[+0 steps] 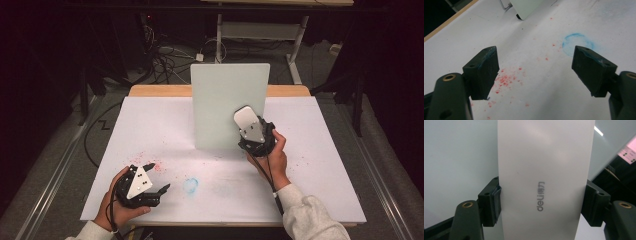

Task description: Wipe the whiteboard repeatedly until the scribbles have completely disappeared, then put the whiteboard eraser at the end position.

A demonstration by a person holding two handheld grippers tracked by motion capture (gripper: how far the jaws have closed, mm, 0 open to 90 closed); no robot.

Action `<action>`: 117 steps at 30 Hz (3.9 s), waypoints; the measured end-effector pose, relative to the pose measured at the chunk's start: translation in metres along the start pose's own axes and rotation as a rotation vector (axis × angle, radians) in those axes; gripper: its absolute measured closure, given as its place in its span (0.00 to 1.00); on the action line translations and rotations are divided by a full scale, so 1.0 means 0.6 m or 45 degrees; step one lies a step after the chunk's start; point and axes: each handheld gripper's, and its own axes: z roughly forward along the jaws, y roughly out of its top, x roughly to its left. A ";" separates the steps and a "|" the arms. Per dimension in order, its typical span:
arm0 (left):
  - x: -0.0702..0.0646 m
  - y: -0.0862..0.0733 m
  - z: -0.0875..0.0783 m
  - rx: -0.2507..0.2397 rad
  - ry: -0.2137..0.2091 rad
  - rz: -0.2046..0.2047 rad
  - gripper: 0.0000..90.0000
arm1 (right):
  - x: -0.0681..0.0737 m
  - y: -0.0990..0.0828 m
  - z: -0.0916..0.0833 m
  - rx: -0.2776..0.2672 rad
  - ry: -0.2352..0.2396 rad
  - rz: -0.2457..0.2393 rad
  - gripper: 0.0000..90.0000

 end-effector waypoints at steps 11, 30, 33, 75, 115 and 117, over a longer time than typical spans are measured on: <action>0.000 -0.001 -0.001 -0.002 -0.002 0.001 0.23 | 0.042 -0.009 0.003 0.023 0.116 -0.061 0.34; 0.001 0.000 -0.003 -0.011 0.014 0.004 0.23 | -0.027 -0.005 -0.061 -0.078 0.254 0.113 0.34; 0.001 0.000 -0.003 -0.010 0.015 0.004 0.23 | -0.030 -0.006 -0.070 -0.093 0.283 0.115 0.34; 0.000 0.002 0.002 0.001 0.018 0.025 0.23 | -0.009 -0.028 -0.138 0.059 0.856 -0.111 0.34; -0.001 0.003 0.005 0.003 -0.003 0.022 0.24 | 0.038 -0.008 -0.123 0.063 1.100 -0.352 0.30; 0.000 0.003 0.005 -0.003 0.000 0.018 0.24 | 0.028 -0.009 -0.125 0.044 1.039 -0.316 0.29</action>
